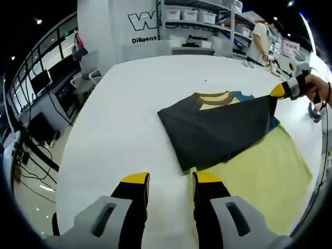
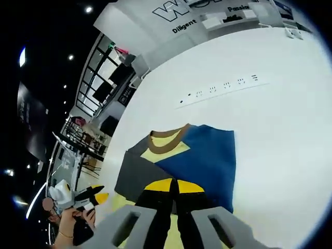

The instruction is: Fold the garment on the visible template until the final outline fits inside the template.

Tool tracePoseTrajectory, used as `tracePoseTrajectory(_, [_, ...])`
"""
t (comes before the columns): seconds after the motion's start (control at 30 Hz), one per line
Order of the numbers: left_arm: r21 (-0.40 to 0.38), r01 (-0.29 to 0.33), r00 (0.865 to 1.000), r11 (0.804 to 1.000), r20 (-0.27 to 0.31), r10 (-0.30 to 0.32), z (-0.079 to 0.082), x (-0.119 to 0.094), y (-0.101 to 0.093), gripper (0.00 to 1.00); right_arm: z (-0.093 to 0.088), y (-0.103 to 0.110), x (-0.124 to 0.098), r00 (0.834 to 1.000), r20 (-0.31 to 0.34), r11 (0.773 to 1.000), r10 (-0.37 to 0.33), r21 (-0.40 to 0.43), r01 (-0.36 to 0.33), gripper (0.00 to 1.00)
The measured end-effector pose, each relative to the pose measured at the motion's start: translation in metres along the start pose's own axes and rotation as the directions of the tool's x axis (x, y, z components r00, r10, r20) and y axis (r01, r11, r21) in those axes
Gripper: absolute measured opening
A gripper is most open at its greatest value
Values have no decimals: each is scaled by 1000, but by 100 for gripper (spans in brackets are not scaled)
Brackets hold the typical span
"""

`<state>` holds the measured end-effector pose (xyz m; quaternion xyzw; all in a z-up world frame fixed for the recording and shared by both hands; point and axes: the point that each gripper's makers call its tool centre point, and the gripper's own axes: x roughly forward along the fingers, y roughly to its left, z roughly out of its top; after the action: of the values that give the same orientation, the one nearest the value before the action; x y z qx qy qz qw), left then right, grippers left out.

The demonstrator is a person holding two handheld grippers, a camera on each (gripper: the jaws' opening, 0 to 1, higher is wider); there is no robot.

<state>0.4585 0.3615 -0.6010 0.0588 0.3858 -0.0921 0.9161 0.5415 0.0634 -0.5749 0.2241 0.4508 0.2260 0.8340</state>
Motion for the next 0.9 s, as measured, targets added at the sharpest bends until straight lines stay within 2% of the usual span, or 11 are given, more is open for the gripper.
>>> tracePoseTrajectory(0.13, [26, 24, 1000, 999, -5, -24, -2, 9, -4, 30, 0, -8, 5, 1000, 0, 1000, -28, -14, 28, 0])
tracePoseTrajectory(0.27, [-10, 52, 999, 999, -6, -52, -4, 21, -5, 26, 4, -14, 11, 999, 11, 999, -35, -5, 35, 0])
tracePoseTrajectory(0.4, [-10, 74, 997, 997, -11, -75, -6, 28, -7, 25, 8, -21, 16, 999, 23, 999, -47, -5, 47, 0])
tracePoseTrajectory(0.53, [-30, 117, 993, 993, 10, -117, -4, 34, -13, 16, 8, -26, 22, 998, 21, 998, -61, -4, 62, 0])
tracePoseTrajectory(0.73, [-19, 147, 989, 989, 0, -147, -4, 37, -21, 6, 10, -28, 25, 997, 27, 998, -67, -3, 67, 0])
tracePoseTrajectory(0.9, [36, 99, 995, 994, 3, -99, -2, 36, -13, 4, 8, -34, 28, 994, 18, 994, -104, -15, 104, 0])
